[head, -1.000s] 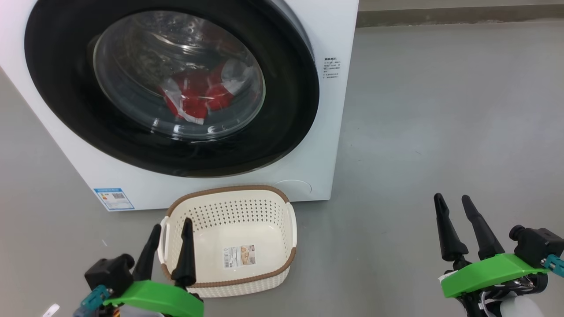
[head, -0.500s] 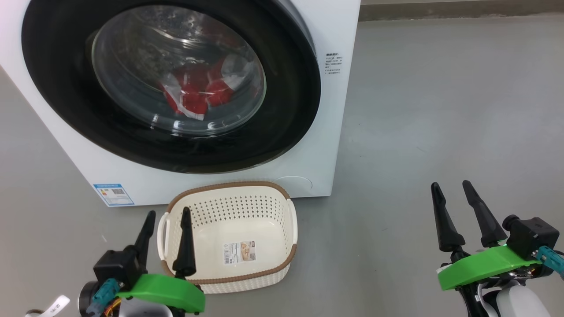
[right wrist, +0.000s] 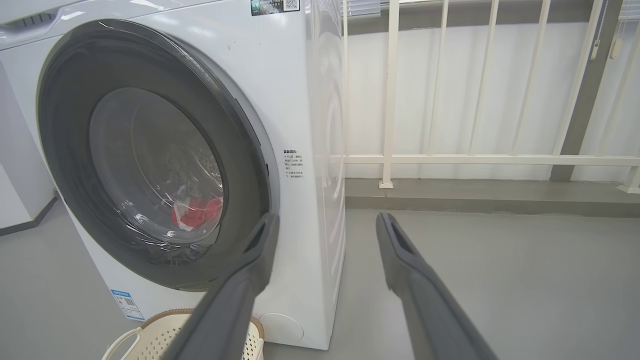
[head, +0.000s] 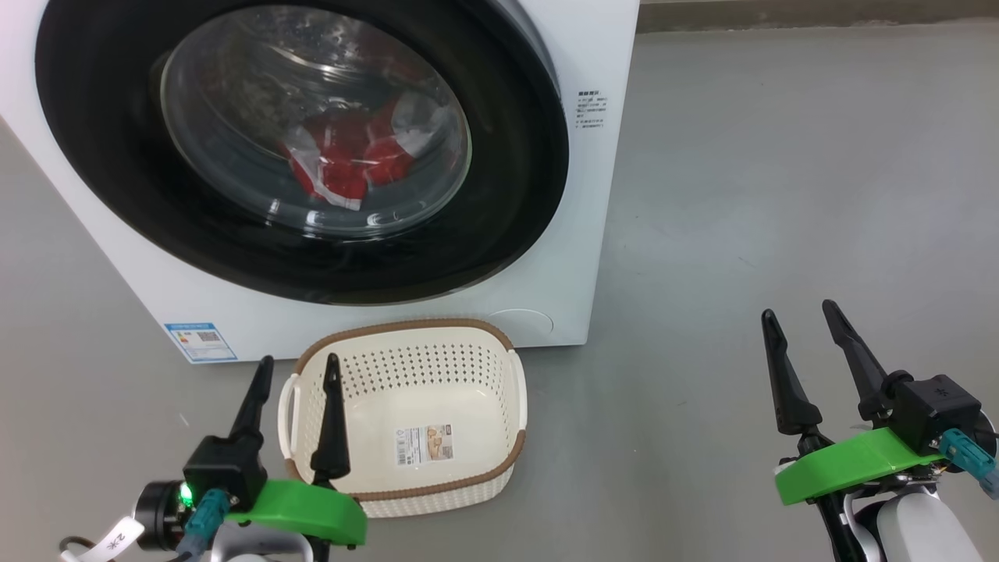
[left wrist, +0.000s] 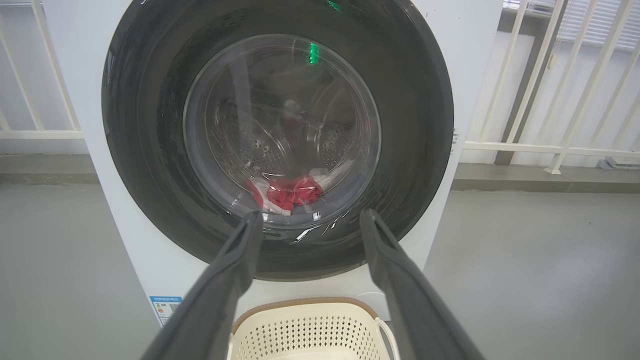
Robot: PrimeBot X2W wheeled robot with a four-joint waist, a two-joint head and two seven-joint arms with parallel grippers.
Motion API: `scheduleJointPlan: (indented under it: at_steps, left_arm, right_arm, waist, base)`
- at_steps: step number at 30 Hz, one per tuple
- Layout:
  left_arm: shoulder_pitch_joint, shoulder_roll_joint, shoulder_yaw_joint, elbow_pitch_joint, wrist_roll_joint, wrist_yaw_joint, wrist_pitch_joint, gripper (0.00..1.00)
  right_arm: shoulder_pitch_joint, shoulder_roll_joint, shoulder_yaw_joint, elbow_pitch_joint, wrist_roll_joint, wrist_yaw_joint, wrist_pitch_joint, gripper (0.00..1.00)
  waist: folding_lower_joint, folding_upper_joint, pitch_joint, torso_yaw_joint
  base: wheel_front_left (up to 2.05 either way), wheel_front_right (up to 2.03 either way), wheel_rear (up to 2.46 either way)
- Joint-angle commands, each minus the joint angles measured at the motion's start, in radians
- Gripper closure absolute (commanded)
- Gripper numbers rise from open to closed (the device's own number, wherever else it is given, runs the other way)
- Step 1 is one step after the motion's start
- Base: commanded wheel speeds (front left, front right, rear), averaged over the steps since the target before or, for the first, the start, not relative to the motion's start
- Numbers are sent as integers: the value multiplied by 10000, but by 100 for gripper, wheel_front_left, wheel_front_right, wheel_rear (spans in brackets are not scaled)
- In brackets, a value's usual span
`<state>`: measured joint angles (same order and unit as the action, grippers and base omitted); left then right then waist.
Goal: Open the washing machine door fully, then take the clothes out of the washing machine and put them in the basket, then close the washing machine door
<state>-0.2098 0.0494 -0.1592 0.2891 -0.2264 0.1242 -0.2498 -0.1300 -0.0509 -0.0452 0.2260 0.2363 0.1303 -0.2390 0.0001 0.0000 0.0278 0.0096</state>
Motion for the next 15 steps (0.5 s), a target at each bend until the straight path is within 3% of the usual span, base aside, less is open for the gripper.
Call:
scheduleJointPlan:
  at_steps: [1,15]
  left_arm:
    - [-450,117,320,-275,124,76,-120,0]
    - [-336,87,291,-526,71,58,-120,0]
  right_arm:
    - [-466,7,222,-280,-101,4,-104,0]
    - [-480,7,186,-362,-9,4,-98,0]
  waist:
    - [0,0,12,-1]
    - [0,0,144,38]
  base:
    - [0,0,0]
    - [0,0,0]
